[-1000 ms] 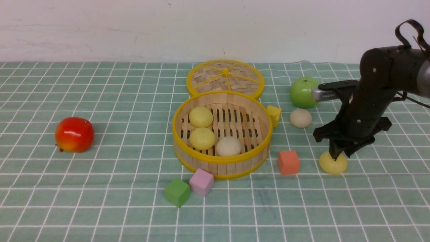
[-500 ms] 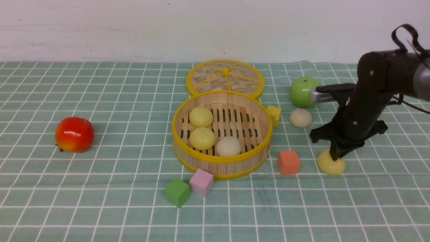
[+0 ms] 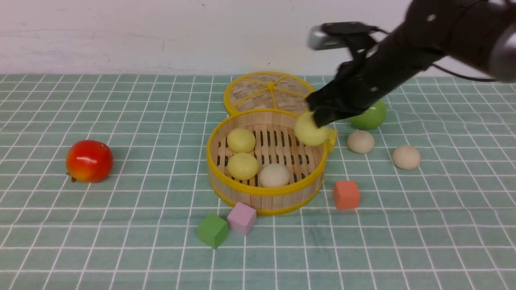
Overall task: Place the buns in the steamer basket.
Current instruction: Use the right arm to put the steamed stuffed bun into the steamer
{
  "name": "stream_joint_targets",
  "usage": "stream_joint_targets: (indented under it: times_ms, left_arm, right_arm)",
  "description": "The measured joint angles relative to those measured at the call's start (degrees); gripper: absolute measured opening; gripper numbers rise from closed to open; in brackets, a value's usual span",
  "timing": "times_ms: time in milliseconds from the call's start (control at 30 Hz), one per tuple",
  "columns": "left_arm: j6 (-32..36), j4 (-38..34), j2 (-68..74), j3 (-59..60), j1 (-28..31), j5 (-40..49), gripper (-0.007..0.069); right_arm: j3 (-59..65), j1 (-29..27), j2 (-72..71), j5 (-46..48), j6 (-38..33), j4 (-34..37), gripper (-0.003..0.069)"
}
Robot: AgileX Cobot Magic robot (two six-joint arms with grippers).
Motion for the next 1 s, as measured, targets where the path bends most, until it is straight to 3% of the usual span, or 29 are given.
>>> stream_joint_targets:
  times_ms: [367,833,1000]
  left_arm:
    - [0.00,0.00,0.00,0.00,0.00,0.00,0.0222]
    - [-0.06,0.00,0.00,0.00,0.00,0.00,0.0237]
    - [-0.06,0.00,0.00,0.00,0.00,0.00,0.0237]
  right_arm:
    - [0.00,0.73,8.23,-6.92,-0.70,0.18,0.0000]
    - [-0.20,0.73,10.30,-6.14,-0.57,-2.36,0.0024]
    - [-0.27,0.49,10.24,-5.41,3.67,-2.49,0.0065]
